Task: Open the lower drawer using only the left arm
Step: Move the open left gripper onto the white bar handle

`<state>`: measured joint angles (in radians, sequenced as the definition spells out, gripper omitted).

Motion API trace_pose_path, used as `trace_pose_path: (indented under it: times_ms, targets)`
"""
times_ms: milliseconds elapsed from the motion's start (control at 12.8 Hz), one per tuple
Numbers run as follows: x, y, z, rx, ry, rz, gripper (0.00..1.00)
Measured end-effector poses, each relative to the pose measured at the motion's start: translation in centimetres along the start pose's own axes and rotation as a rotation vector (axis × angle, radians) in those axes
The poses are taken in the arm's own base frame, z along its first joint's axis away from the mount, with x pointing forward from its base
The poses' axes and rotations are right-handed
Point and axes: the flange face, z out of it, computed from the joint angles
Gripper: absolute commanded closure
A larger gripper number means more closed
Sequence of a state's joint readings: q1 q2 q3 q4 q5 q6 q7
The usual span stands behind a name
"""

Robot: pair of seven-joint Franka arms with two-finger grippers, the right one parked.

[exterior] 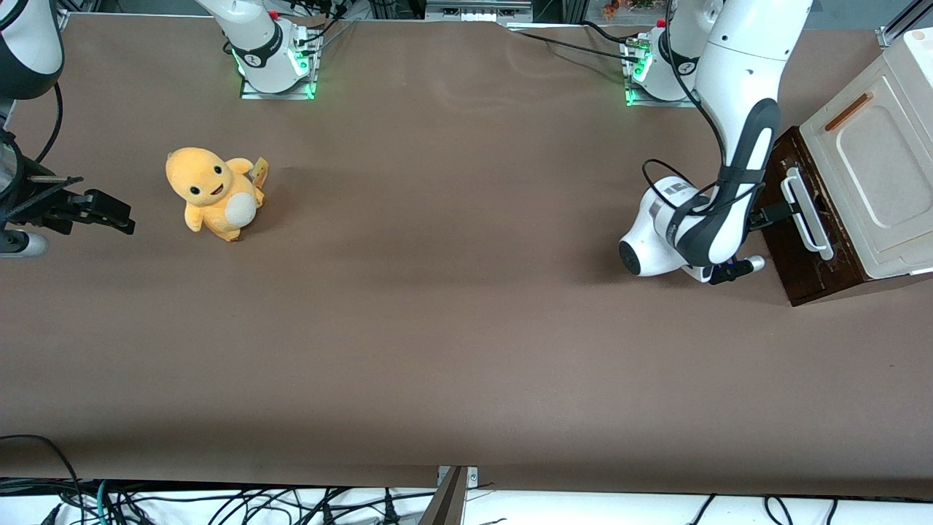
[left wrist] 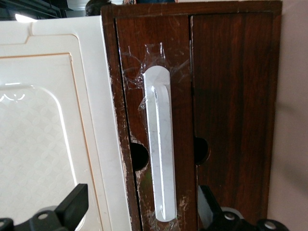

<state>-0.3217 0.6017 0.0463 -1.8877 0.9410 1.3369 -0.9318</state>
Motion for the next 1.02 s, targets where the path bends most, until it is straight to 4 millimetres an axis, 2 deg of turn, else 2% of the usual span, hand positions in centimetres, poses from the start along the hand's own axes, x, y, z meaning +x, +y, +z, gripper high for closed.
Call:
trace_pose_path:
  times_ms: [234, 547, 1016]
  targets:
    - [0.2, 0.3, 0.7, 0.004, -0.013, -0.023, 0.0]
    - [0.3, 1.7, 1.7, 0.027, -0.021, -0.021, 0.0]
    - [1.3, 2.1, 3.7, 0.028, -0.033, -0.038, 0.0]
